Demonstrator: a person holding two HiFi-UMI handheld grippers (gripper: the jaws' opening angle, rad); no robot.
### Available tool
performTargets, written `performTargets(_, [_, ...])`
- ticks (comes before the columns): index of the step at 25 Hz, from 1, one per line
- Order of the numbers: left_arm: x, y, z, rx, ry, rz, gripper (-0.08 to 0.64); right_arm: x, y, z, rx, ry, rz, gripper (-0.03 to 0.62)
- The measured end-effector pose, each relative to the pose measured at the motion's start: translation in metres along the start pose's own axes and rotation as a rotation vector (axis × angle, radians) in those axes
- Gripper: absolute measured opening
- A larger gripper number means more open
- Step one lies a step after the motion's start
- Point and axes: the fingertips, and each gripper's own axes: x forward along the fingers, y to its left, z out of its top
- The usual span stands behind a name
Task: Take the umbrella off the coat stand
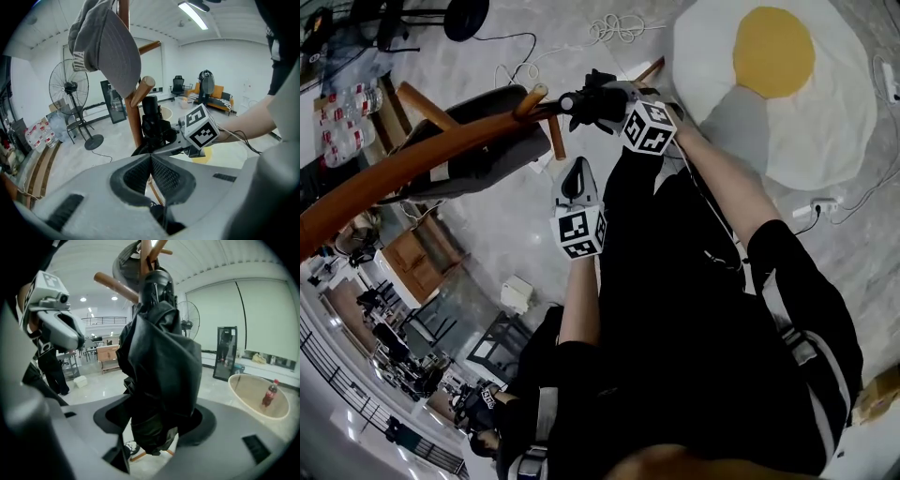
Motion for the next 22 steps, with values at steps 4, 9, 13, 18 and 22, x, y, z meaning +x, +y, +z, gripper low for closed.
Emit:
performTargets(4, [-0.02,-0.005,0.001,-0.062,-0.006,-0.002,0.0,-0.012,0.017,0.007,0.085,0.033,0.032,0.263])
performTargets(9, [-0.038,-0.003,0.011,-0.112,-0.022,-0.007,0.0,-0.029,0.036,0.023,0.136,0.048,0.067,0.262])
performTargets(13, [-0.043,0.003,0.019,-0.154,-0.05,0.011,0.0,-0.04,0.04,0.024,0.129,0.077,0.076,0.262])
performTargets(18, [-0.056,0.009,0.029,-0.218,-0.099,0.03,0.0,-0.056,0.043,0.024,0.157,0.123,0.072,0.262])
performTargets(22, [-0.074,0.015,0.032,-0.262,-0.137,0.051,0.0,-0.067,0.047,0.027,0.178,0.151,0.057,0.262])
